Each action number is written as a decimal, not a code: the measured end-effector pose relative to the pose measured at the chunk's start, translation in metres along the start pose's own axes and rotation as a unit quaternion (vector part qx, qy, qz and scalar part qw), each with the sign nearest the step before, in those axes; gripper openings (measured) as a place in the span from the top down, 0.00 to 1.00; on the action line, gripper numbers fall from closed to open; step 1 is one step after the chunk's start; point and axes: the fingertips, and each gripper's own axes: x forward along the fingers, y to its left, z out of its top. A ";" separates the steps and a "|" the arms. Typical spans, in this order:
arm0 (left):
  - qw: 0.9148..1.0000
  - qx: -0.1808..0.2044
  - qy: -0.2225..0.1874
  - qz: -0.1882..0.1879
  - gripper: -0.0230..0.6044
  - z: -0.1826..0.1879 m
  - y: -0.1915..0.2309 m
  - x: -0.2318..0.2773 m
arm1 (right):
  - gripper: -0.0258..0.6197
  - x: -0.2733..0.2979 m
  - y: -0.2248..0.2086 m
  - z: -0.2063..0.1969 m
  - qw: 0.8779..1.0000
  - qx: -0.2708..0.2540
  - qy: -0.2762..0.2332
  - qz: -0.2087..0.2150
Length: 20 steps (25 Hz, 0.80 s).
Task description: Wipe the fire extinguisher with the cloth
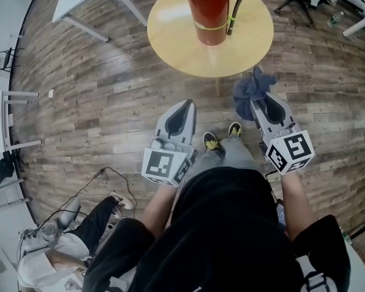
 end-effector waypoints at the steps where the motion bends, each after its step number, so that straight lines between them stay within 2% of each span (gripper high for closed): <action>1: 1.000 0.000 0.002 -0.003 0.93 0.000 0.001 0.008 | 0.81 0.005 -0.006 0.001 1.000 0.000 0.002 -0.003; 7: 1.000 0.006 0.007 -0.006 0.92 0.015 0.011 0.058 | 0.81 0.043 -0.044 0.019 1.000 -0.022 0.002 -0.005; 15: 1.000 0.014 -0.003 0.023 0.93 0.045 0.031 0.133 | 0.81 0.125 -0.090 0.050 0.997 -0.020 -0.011 0.067; 20: 0.999 0.022 -0.012 0.041 0.92 0.063 0.038 0.161 | 0.81 0.197 -0.102 0.088 0.994 -0.059 -0.043 0.082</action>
